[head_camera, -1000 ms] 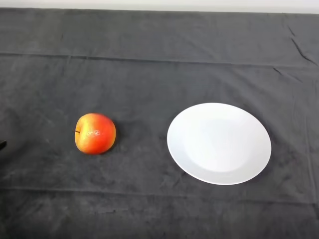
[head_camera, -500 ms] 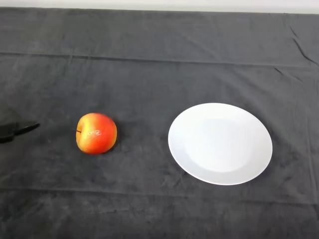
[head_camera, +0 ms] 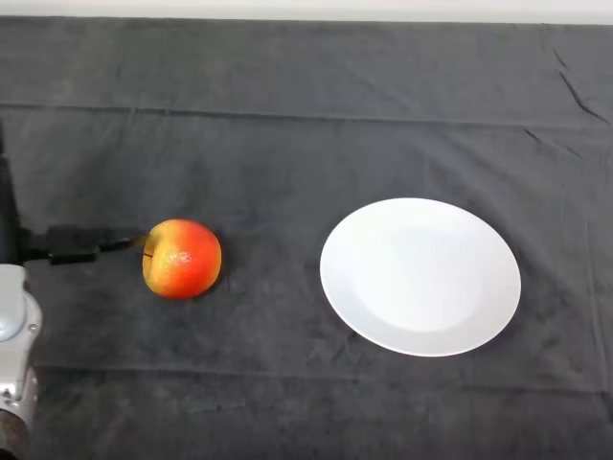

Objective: Move the apple to the plate

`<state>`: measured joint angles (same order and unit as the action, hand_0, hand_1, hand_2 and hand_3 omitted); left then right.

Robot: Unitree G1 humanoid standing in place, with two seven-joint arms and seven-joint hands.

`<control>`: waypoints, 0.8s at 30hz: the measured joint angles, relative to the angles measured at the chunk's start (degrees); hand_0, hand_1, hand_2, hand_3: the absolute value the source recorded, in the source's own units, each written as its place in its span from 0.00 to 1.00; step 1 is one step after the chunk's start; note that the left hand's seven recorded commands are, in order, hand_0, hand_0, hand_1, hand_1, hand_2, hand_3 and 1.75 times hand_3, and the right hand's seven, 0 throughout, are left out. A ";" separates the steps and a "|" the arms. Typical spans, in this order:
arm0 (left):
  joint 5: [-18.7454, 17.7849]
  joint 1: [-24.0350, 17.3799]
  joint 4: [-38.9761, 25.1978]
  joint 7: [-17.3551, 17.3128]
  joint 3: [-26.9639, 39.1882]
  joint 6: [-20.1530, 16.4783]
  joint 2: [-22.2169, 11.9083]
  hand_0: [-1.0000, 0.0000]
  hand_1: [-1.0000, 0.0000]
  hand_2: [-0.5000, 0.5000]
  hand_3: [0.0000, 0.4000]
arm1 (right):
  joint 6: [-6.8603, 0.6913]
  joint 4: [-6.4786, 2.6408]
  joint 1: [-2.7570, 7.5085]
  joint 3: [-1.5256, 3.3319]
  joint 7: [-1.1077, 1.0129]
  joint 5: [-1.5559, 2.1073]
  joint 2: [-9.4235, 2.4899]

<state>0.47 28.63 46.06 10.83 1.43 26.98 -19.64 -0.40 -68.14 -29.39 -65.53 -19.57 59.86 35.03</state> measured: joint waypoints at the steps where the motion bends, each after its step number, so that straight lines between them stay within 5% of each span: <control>1: 0.07 0.01 0.00 -0.01 -0.36 -0.32 0.18 1.00 1.00 0.50 0.00 | 0.00 0.00 0.00 0.00 0.00 0.00 0.00; 13: 1.48 0.10 0.30 -0.95 -4.91 -1.46 1.89 1.00 1.00 0.50 0.00 | 0.00 0.00 0.00 0.00 0.00 0.00 0.00; 24: 3.61 2.43 7.07 -2.41 -8.43 -1.55 2.03 1.00 1.00 0.50 0.00 | 0.00 0.00 0.00 -0.01 0.00 0.00 0.00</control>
<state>4.07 31.06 53.13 8.42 -7.01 25.43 -17.61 -0.40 -68.14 -29.39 -65.53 -19.57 59.86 35.03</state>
